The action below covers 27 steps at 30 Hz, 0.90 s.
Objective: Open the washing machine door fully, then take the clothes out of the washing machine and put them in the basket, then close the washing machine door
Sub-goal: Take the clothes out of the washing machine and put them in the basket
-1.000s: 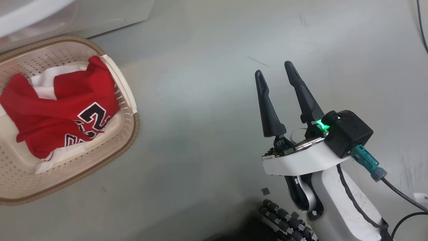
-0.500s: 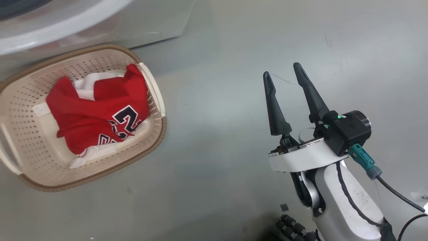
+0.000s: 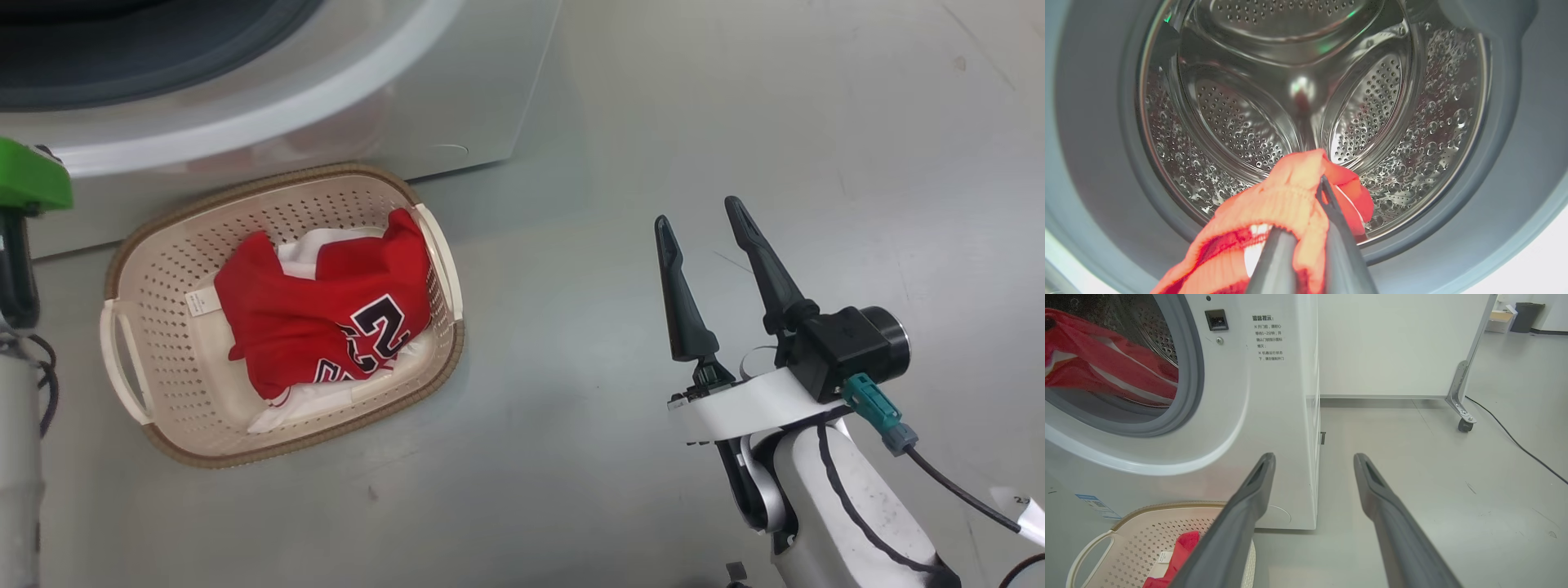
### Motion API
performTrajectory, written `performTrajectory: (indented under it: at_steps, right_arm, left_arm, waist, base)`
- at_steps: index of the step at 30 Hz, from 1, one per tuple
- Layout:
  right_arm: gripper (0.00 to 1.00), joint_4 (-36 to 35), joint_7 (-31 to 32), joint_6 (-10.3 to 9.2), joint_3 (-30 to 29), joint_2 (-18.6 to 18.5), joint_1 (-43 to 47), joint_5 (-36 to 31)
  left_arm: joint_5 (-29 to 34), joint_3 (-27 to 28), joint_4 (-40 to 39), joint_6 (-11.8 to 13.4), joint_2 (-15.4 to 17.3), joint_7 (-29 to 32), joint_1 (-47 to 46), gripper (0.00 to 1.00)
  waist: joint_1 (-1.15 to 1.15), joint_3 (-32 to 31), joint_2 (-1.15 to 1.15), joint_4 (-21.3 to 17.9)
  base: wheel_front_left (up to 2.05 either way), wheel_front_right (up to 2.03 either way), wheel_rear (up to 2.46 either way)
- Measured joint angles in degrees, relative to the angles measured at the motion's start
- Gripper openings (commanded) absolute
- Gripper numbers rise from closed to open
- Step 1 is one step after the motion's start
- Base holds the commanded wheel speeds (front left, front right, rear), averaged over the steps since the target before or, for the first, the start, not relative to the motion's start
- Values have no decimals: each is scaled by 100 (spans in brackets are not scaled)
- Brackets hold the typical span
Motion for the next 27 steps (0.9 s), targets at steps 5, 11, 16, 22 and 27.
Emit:
performTrajectory:
  at_steps: [5,11,16,22,27]
  right_arm:
    - [100,101,0,0,-78,-3,214,-35]
    - [100,196,0,0,-79,-3,400,-73]
    - [100,276,0,0,-77,-3,555,-90]
    - [100,301,0,0,-85,-3,740,-91]
    - [100,322,0,1,-65,-16,904,-91]
  left_arm:
    - [52,-60,-264,48,-167,-315,502,0]
    - [141,-218,-597,103,-304,-444,946,0]
    - [212,-291,-920,182,-376,-454,1392,0]
    - [224,-323,-1410,292,-455,-499,1769,0]
    - [230,-328,-1763,401,-510,-503,2126,0]
  waist:
    - [0,-329,0,139]
    - [0,-665,0,272]
    - [0,-999,0,380]
    - [0,-1356,0,475]
    - [0,-1590,0,523]
  base:
    - [0,0,0]
    - [0,0,0]
    - [0,0,0]
    - [0,0,0]
    - [0,0,0]
